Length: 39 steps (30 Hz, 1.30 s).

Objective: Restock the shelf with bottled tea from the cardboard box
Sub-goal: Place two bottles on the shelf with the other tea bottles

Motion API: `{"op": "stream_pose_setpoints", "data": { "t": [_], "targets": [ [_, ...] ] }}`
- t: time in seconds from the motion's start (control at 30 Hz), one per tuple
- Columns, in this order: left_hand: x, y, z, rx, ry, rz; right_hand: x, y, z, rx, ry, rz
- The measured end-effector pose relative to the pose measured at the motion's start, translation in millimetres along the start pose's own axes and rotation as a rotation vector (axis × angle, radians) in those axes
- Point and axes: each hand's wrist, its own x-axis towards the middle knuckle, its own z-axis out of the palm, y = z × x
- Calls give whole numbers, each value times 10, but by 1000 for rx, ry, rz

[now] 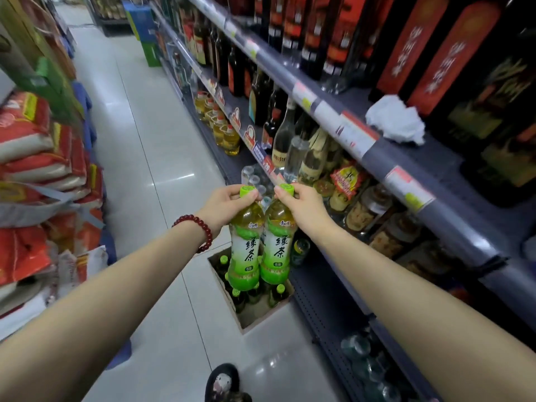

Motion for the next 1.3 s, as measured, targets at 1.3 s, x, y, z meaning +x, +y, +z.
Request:
{"op": "stream_pose_setpoints", "data": {
  "t": [1.3],
  "targets": [
    [-2063,5613,2106,199,-825,564,-2885,-4632,-3736,-280,882,-114]
  ]
}}
